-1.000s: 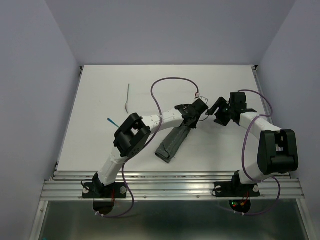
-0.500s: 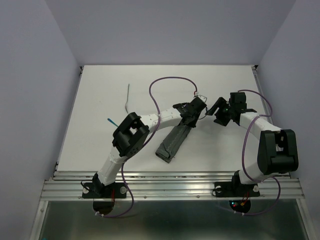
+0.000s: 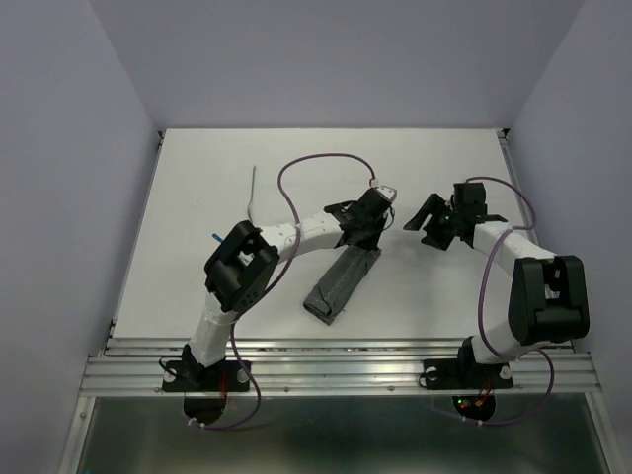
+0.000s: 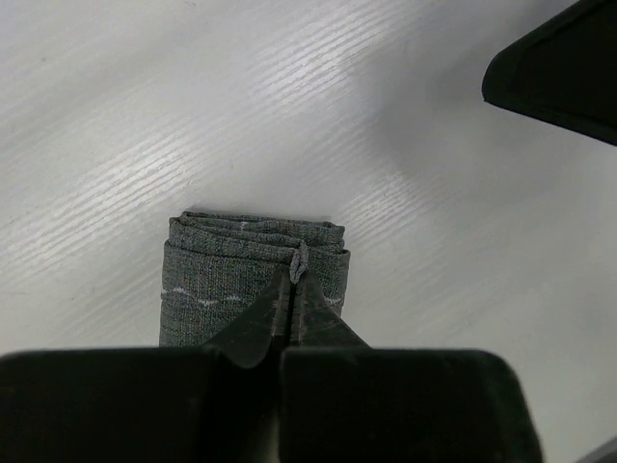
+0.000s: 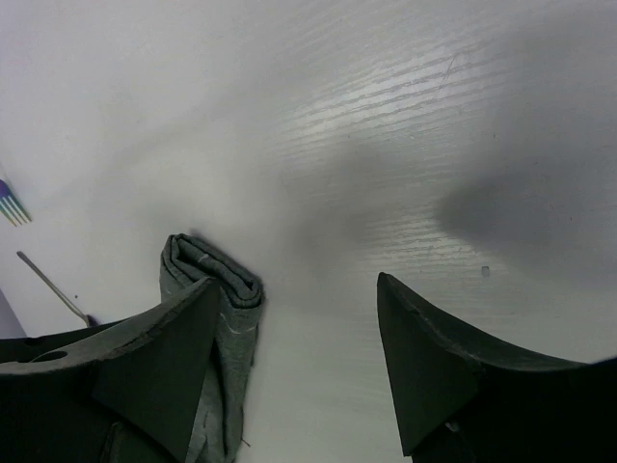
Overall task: Fold the napkin into a case and place the utensils inside
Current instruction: Pick up the top corner of the smaller rectangle folded napkin from the center of the board.
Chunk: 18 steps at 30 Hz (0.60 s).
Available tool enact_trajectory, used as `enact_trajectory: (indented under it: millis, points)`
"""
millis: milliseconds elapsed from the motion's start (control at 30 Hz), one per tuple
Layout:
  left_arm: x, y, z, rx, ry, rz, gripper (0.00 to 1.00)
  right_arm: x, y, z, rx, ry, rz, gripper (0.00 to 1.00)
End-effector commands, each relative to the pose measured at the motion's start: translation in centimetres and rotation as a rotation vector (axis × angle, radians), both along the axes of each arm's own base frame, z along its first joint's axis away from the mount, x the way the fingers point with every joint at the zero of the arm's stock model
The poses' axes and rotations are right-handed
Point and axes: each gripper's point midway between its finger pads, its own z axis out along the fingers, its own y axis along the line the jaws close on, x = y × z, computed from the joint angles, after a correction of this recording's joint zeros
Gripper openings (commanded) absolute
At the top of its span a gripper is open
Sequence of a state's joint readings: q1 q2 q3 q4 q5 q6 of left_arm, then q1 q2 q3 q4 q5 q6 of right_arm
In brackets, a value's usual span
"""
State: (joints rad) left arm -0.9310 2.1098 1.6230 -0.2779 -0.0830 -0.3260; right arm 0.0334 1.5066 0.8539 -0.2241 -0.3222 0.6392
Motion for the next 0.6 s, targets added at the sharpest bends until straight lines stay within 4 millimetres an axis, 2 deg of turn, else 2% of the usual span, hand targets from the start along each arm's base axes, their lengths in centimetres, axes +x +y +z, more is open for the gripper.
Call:
enact_trajectory:
  millis: [0,67,200,233,333,367,567]
  points:
    - [0.5,-0.6,6.5,-0.267,0.005,-0.032,0.0,0.2,1.0,1.8,-0.018,-0.063,0.087,0.72]
    - [0.3,-0.3,7.0,-0.333,0.031,-0.037,0.0,-0.2,1.5,1.9,-0.035,-0.069,0.119,0.72]
    - [0.2,0.0,7.1,-0.359,0.043,-0.034,0.0,-1.3,2.8,1.4,-0.099,-0.064,0.176,0.72]
    - [0.1,0.1,7.0,-0.361,0.046,-0.031,0.0,-2.0,3.8,1.2,-0.115,-0.062,0.213,0.71]
    - [-0.1,0.3,6.8,-0.371,0.057,-0.032,0.0,-2.8,5.0,1.0,-0.175,-0.067,0.249,0.7]
    - [-0.2,0.2,6.8,-0.376,0.058,-0.031,0.0,-3.3,5.8,0.8,-0.197,-0.069,0.276,0.69]
    - [-0.3,0.3,6.8,-0.383,0.06,-0.028,0.0,-4.3,7.6,0.3,-0.256,-0.07,0.323,0.53]
